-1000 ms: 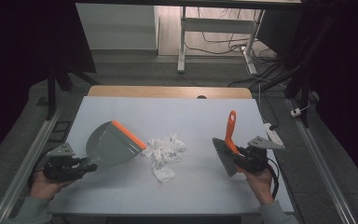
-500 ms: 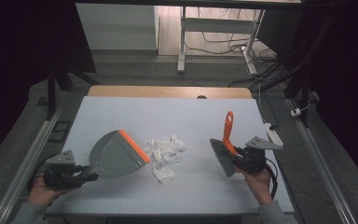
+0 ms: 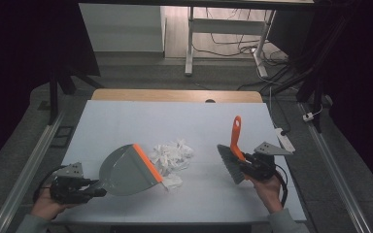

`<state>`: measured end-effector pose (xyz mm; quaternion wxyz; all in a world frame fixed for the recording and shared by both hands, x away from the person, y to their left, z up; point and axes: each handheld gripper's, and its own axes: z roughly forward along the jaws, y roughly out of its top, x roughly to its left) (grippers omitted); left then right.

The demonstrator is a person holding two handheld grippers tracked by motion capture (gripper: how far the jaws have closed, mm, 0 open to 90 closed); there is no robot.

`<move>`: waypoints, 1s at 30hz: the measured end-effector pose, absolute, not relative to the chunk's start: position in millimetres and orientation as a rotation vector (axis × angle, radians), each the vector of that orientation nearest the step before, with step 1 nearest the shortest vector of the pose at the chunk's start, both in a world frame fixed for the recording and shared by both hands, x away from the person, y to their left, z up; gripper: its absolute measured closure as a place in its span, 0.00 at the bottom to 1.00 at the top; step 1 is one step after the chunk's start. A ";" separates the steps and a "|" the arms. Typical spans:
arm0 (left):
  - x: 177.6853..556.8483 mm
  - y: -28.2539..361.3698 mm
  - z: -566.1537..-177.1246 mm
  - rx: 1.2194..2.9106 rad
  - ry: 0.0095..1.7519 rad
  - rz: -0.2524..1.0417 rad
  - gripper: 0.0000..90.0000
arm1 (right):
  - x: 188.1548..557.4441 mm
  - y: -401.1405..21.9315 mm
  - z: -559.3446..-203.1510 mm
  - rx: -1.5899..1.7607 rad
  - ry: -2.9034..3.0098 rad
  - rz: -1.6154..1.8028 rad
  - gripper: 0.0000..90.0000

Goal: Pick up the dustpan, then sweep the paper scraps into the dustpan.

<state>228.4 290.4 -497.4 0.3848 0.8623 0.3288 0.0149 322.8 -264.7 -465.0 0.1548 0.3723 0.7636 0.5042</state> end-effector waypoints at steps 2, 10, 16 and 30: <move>227.9 290.1 -497.6 2.204 0.843 0.043 0.69 | 323.4 -262.8 -465.3 1.062 2.193 1.443 0.78; 222.1 290.2 -495.1 2.226 0.856 0.061 0.69 | 325.7 -258.3 -465.2 1.061 2.199 1.445 0.78; 217.6 288.0 -495.0 2.270 0.843 0.082 0.69 | 329.9 -251.9 -463.0 1.062 2.199 1.455 0.78; 218.5 284.7 -495.6 2.314 0.906 0.123 0.69 | 348.0 -230.7 -456.8 1.063 2.215 1.450 0.78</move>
